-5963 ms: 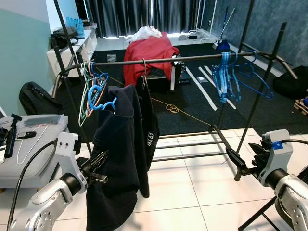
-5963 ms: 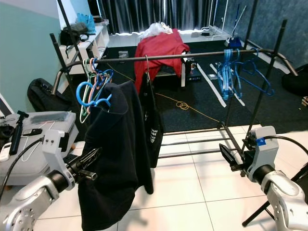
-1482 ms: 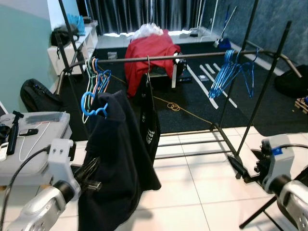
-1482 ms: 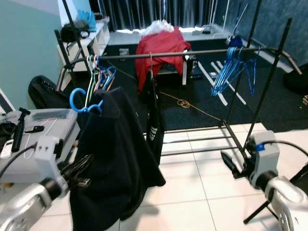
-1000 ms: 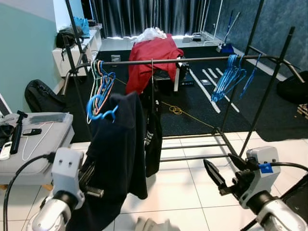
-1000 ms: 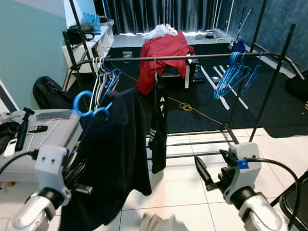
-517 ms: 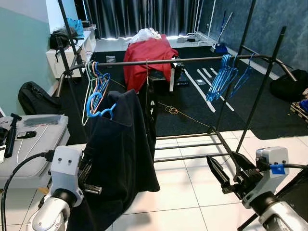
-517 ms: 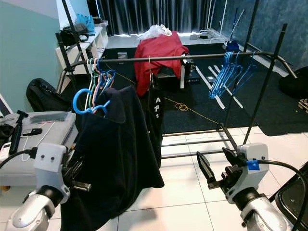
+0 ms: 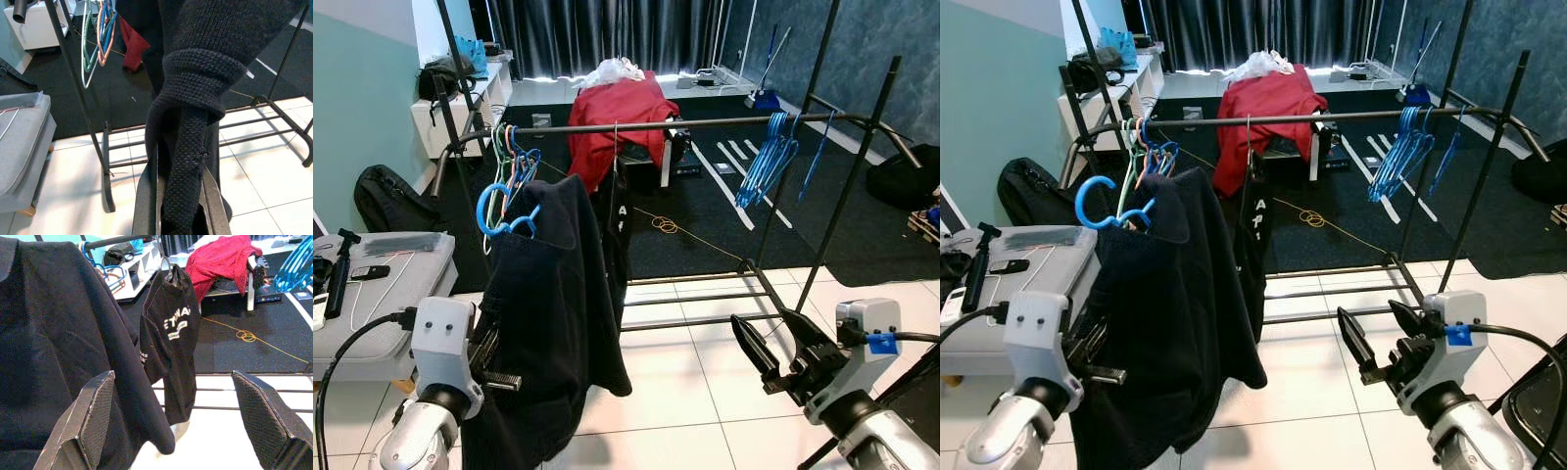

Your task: Hang hanger

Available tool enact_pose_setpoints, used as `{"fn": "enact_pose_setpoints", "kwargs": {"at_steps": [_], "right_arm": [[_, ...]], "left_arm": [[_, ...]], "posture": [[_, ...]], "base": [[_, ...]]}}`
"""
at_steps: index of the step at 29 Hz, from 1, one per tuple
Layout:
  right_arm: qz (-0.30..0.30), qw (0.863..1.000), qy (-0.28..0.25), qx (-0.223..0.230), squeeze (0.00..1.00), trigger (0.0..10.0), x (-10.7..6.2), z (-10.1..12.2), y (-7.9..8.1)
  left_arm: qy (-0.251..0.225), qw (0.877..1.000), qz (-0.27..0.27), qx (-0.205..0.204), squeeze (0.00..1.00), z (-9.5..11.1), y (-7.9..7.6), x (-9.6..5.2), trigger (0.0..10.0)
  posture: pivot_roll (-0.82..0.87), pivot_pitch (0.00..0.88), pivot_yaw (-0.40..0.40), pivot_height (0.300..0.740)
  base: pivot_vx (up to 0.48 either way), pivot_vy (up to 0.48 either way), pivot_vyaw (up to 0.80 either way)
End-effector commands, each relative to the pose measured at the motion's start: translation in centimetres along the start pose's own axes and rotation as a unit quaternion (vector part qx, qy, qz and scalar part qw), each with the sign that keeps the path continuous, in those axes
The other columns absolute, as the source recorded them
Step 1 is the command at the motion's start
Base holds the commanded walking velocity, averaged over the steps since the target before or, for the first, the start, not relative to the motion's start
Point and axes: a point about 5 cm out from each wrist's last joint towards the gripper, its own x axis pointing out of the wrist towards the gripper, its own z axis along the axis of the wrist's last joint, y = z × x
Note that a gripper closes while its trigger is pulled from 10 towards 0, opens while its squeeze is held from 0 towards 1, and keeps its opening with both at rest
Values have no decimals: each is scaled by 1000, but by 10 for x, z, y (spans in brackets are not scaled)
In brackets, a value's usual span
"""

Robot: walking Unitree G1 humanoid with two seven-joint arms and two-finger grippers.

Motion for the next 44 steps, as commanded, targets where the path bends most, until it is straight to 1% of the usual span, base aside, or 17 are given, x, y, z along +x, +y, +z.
{"fn": "enact_pose_setpoints", "kwargs": {"at_steps": [1, 12, 32, 35, 37, 38, 40, 44], "right_arm": [[4, 1000, -6, 5, 0, 10000, 0, 3, 3], [1, 1000, -4, 6, 0, 10000, -1, 4, 0], [5, 1000, 4, 7, 0, 10000, 1, 2, 0], [6, 1000, 5, 7, 0, 10000, 1, 1, 0], [6, 1000, 6, 6, 0, 10000, 0, 1, 0], [6, 1000, 6, 6, 0, 10000, 0, 1, 0], [5, 1000, 6, 7, 0, 10000, 0, 1, -1], [5, 1000, 6, 7, 0, 10000, 0, 2, -1]], "left_arm": [[-17, 1000, 7, -10, 0, 5, 2, 3, 10000], [-19, 1000, 5, -11, 0, 5, 2, 5, 10000], [-14, 1000, 10, -11, 0, 1, 4, 4, 10000], [-9, 1000, 14, -9, 0, 0, 5, 2, 10000], [7, 1000, 27, -10, 0, -7, 9, -3, 10000], [7, 1000, 27, -10, 0, -7, 9, -3, 10000], [20, 999, 38, -20, 0, -12, 12, -7, 10000], [21, 999, 40, -24, 0, -12, 12, -8, 10000]], "posture": [[-98, 3, 19, 740], [-107, 3, 24, 740], [-105, 0, 21, 740], [-108, 0, 22, 740], [-106, 0, 20, 740], [-106, 0, 20, 740], [-105, 0, 21, 740], [-105, 0, 21, 740]], "base": [[0, 0, 0], [0, 0, 0], [0, 0, 0], [0, 0, 0], [0, 0, 0], [0, 0, 0], [0, 0, 0], [0, 0, 0]]}}
